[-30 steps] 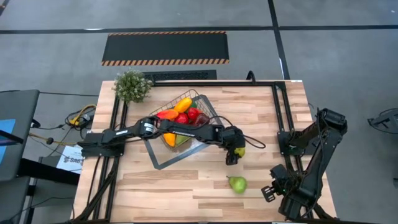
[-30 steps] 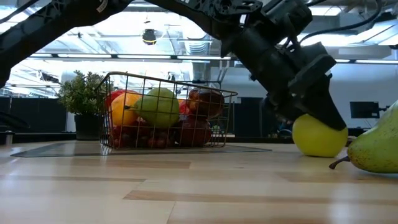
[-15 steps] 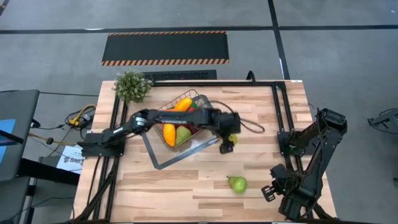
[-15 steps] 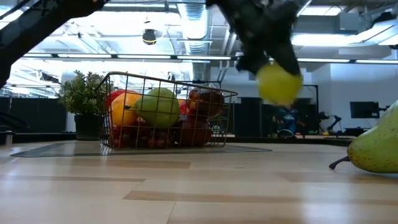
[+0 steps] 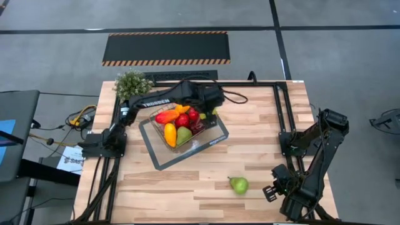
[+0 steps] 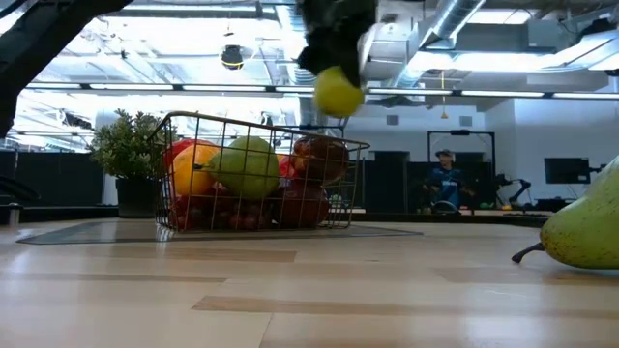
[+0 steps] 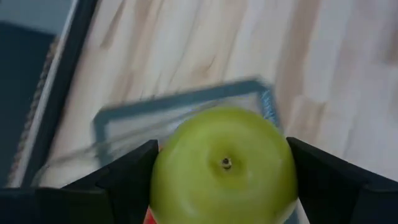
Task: Build produce basket
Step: Put the green apple into the gold wire basket
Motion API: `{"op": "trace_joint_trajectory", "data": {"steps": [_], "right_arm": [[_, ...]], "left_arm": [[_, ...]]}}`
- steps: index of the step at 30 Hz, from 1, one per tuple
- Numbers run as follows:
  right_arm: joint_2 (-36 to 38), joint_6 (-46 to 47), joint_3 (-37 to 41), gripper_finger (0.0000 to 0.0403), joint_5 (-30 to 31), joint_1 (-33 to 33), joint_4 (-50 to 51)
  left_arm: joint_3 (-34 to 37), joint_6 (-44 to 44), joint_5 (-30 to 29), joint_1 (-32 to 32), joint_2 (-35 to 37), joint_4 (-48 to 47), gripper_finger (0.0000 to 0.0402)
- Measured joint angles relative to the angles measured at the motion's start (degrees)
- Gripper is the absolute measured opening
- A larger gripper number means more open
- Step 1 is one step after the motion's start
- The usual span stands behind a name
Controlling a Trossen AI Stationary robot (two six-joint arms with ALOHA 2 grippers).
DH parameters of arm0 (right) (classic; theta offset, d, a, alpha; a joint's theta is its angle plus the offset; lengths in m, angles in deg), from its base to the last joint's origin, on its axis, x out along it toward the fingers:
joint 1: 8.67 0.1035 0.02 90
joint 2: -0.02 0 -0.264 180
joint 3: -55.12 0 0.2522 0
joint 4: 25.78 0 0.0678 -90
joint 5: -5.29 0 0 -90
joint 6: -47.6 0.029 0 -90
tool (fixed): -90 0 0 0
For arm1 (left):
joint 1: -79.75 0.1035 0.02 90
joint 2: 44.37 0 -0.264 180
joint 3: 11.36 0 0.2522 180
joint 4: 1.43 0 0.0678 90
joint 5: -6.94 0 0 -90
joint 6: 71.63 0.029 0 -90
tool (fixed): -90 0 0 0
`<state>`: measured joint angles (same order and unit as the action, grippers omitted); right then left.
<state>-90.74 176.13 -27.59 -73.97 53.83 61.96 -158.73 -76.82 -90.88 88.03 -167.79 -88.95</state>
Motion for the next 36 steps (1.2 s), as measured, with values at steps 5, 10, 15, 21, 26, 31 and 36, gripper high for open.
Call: {"op": "trace_joint_trajectory", "data": {"steps": [5,10,15,21,26,31,36], "right_arm": [[0.0,0.0,0.0,0.0024,0.0,0.0,0.4],[0.0,0.0,0.0,0.0021,0.1,0.0,0.4],[0.0,0.0,0.0,0.0022,0.1,0.0,0.7],[0.0,0.0,0.0,0.0024,0.1,0.0,1.0],[0.0,0.0,0.0,0.0021,0.1,0.0,2.7],[0.0,0.0,0.0,0.0021,0.1,0.0,3.4],[0.0,0.0,0.0,0.0022,0.0,0.0,2.7]], "left_arm": [[0.0,-0.2,-3.3,1.5,2.9,-6.7,0.0303],[0.0,-1.4,-5.9,1.9,4.7,-11.9,0.0304],[1.8,-4.1,-8.0,1.5,7.6,-14.6,0.0304],[20.0,-8.8,-11.4,-0.5,18.3,-11.8,0.0304],[42.5,-12.5,-12.8,-0.5,30.1,8.7,0.0304],[55.9,-12.0,-9.2,0.7,34.7,28.8,0.0304],[61.6,-10.5,-9.3,0.8,32.4,32.4,0.0304]]}}
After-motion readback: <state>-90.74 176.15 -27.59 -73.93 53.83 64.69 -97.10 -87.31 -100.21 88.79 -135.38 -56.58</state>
